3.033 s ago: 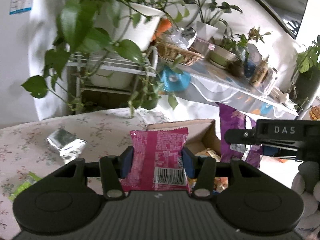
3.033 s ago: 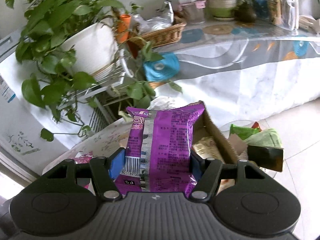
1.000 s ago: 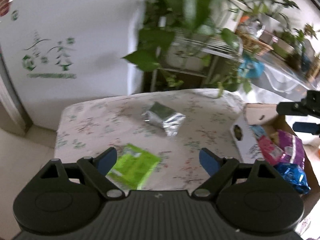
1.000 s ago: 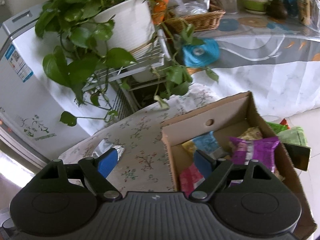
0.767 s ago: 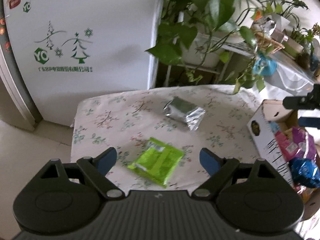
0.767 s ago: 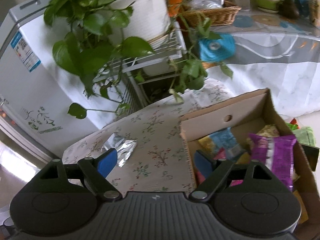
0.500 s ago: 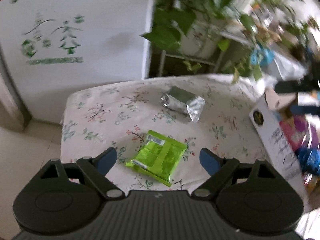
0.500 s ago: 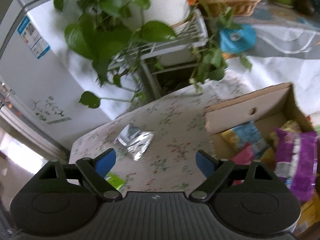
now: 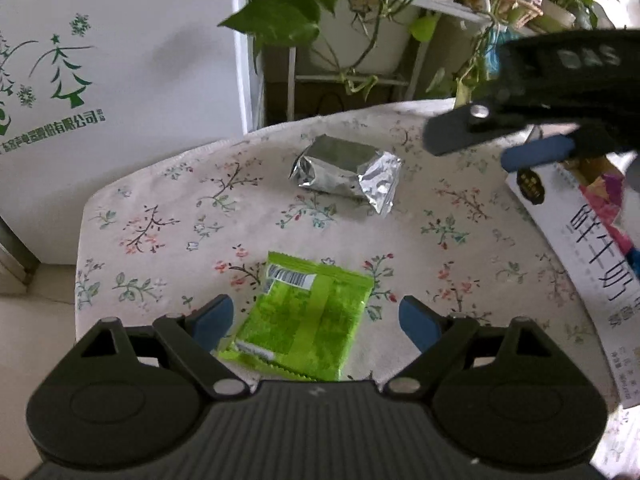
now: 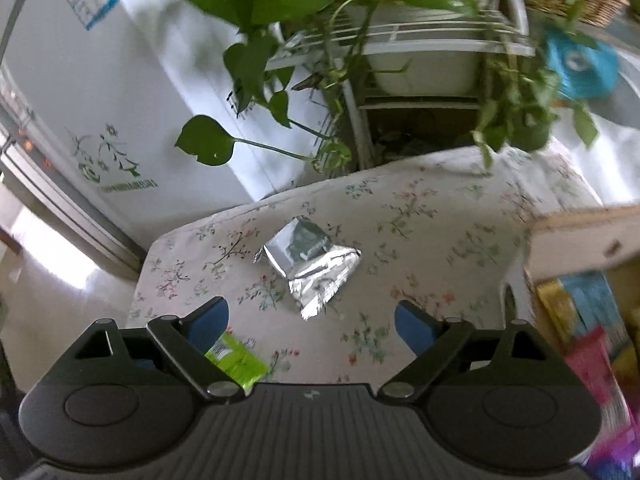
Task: Organize snacks
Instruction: 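Move the left tool to the green packet while the right tool approaches the silver foil packet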
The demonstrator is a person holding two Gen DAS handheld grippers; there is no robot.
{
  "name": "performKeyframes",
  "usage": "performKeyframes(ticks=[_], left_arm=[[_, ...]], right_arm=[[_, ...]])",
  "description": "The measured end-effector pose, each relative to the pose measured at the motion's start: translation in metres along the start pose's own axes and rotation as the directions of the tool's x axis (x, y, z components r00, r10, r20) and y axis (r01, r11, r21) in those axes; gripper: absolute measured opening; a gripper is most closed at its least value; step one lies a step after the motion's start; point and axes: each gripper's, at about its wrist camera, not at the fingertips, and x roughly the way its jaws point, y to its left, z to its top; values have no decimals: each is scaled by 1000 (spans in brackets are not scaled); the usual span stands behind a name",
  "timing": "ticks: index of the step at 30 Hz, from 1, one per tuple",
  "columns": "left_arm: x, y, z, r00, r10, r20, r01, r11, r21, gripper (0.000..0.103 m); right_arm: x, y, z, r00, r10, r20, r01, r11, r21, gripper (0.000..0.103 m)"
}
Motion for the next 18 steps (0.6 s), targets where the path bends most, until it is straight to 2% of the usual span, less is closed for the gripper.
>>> performKeyframes(ticks=[10,16,18], left_arm=[[16,10,-7,1000,11,-11,-10,1000,7,89],[15,11,-9,1000,8,-4,-7,1000,18,89],[16,11,-9,1000,13,-6,-13,1000,27,93]], right_arm=[[49,11,14,999,42,-4,-42,995,-88,95],[75,25,17,1000,8,2,-8,974,-226,99],[82,27,17,1000,-14,-1,13,963,-270,99]])
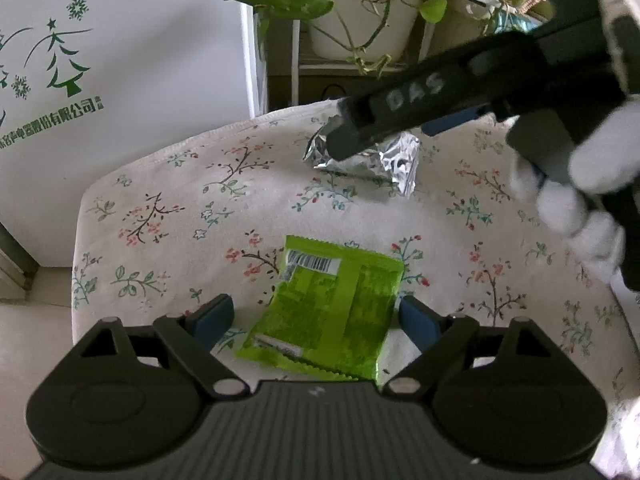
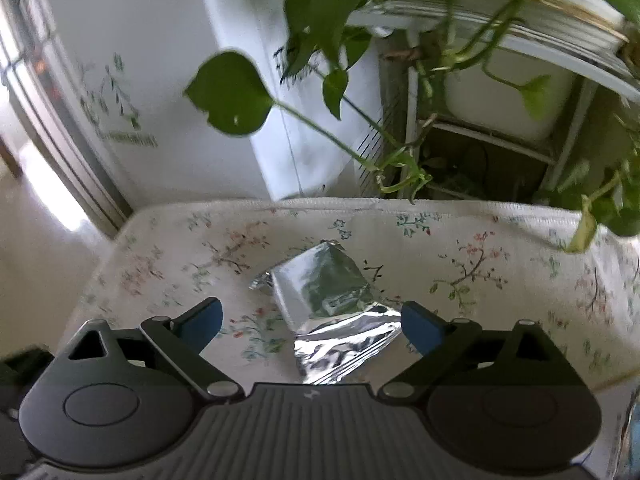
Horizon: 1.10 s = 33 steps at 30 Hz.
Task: Organize snacks
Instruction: 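Move the left tool to the green packet while the right tool approaches the silver foil packet, then close the left tool on the green packet while the right tool grasps the silver foil packet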
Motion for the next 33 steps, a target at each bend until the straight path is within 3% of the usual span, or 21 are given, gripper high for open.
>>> performKeyframes(ticks=[4,15,16,18,20,22,24,27,30,33], left_arm=[[4,-2,0,1000,-1,-3,1,1000,10,102],[5,-2,3,1000,4,-22,-4,1000,-5,103],[5,-2,3,1000,4,-20,-4,1000,-5,103],[5,-2,3,1000,10,-16,-10,1000,-11,103],[5,-2,3,1000,15,-16,-16,1000,-23,102],[3,-4,3,1000,15,-10,-15,999,-29,97],[-1,-5,4,1000,14,7,-14,1000,-25,77],[-6,-5,6,1000,14,7,-14,999,-40,60],[-11,-2,5,1000,16,12,-15,998,-64,52],[-18,1,2,1000,10,6,-9,995,-101,50]], right_arm=[[12,-5,-1,1000,-6,-7,6,1000,-23,100],[35,-8,-5,1000,-20,-16,19,1000,-24,100],[36,-7,-6,1000,-23,-16,23,999,-41,99],[36,-1,-7,998,-60,-14,59,995,-78,85],[34,0,-8,998,-67,-20,65,994,-92,81],[31,0,-9,998,-57,-25,55,994,-90,76],[29,0,-9,998,-54,-30,52,995,-83,75],[22,4,-14,997,-63,-47,59,995,-79,75],[12,9,-20,994,-86,-63,82,995,-64,74],[0,7,-27,993,-86,-74,89,996,29,74]])
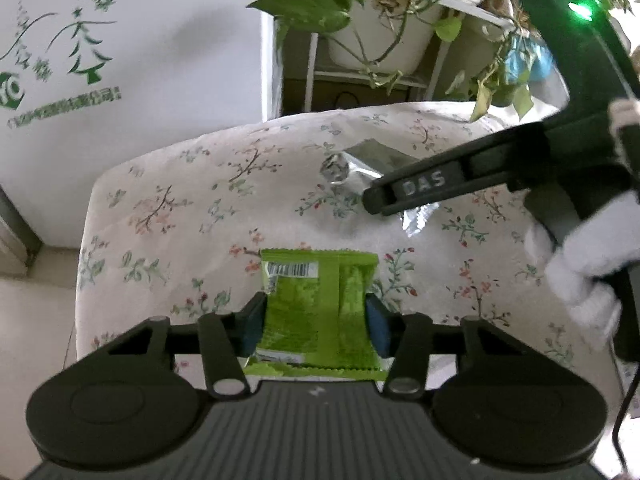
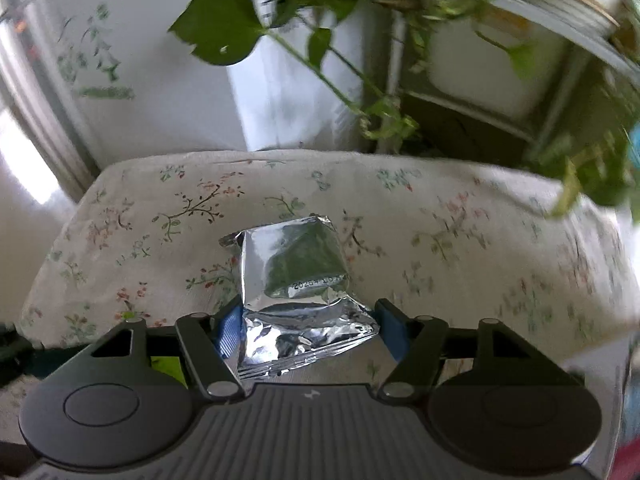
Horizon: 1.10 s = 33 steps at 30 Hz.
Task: Organize snacks
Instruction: 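Close the left tool on the green packet while the right tool grasps the silver foil packet, then carry both packets into the cardboard box and open both tools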
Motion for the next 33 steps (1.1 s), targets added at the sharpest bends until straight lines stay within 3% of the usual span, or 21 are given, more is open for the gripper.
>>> performKeyframes(ticks=[1,4,8,12,18,33], left_arm=[[-3,-1,-2,1000,6,3,-6,1000,-3,50],[-12,1,-5,1000,23,8,-23,999,-28,50],[-29,1,-12,999,40,37,-36,996,-82,50],[-42,0,-21,998,55,32,-50,989,-139,50],[-67,-2,-27,993,81,89,-61,975,-212,50],[-112,-17,-38,976,135,169,-88,962,-260,50]], right_arm=[[-6,-5,-4,1000,28,-9,-28,998,62,74],[-14,-6,-10,999,35,-18,-33,995,98,74],[-44,1,-26,1000,-17,-17,18,997,77,74],[-66,1,-33,1000,-18,3,18,996,87,74],[-95,-5,-48,999,-33,32,29,993,113,74],[-151,-4,-65,991,-23,134,7,993,114,75]])
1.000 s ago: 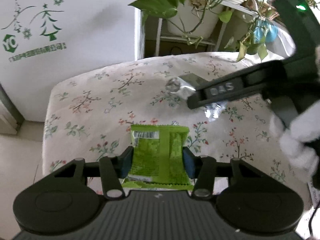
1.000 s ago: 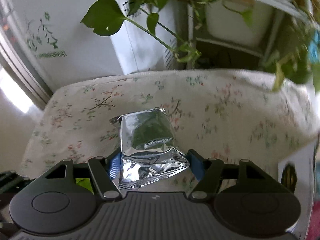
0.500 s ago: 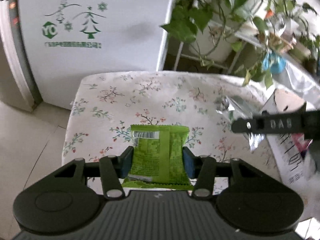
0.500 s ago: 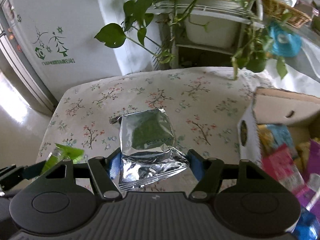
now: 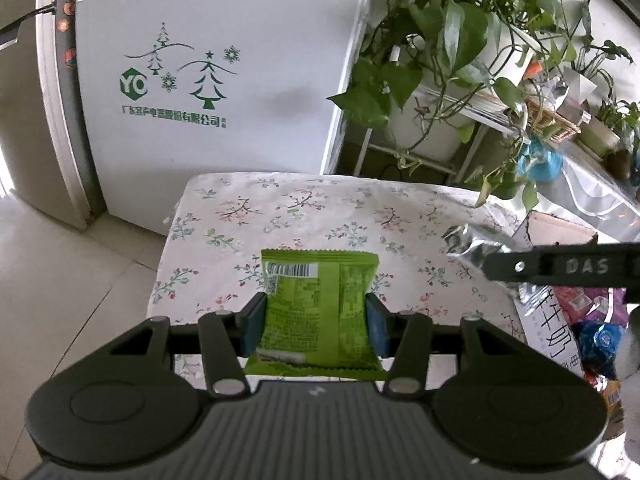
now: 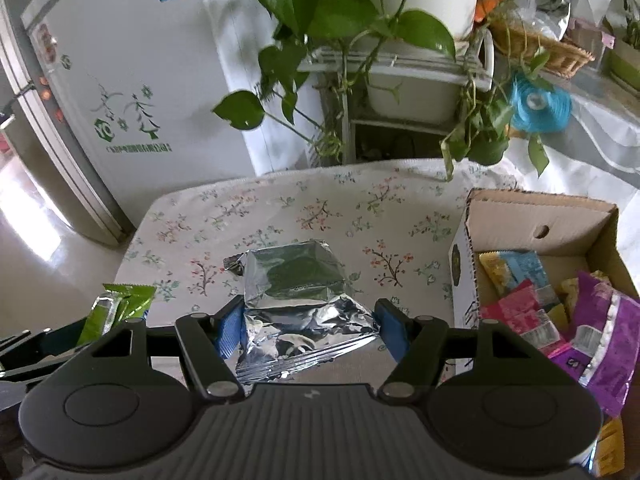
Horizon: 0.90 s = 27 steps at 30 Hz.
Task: Organize snacks
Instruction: 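Carry both packets into the cardboard box and open both tools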
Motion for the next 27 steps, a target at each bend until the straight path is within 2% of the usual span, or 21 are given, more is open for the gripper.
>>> performKeyframes(ticks=[10,22,27], left_arm=[[-20,-17,-1,1000,11,17,-12,1000,13,50],[-40,-66,3,999,-43,31,41,998,53,50],[-47,-89,2,997,-75,33,72,995,71,50]], right_arm=[[-26,-13,-3,999,1,47,-1,1000,4,75],[-56,-41,-14,996,-27,91,22,999,48,75],[-73,-65,-23,994,-40,103,32,997,72,75]])
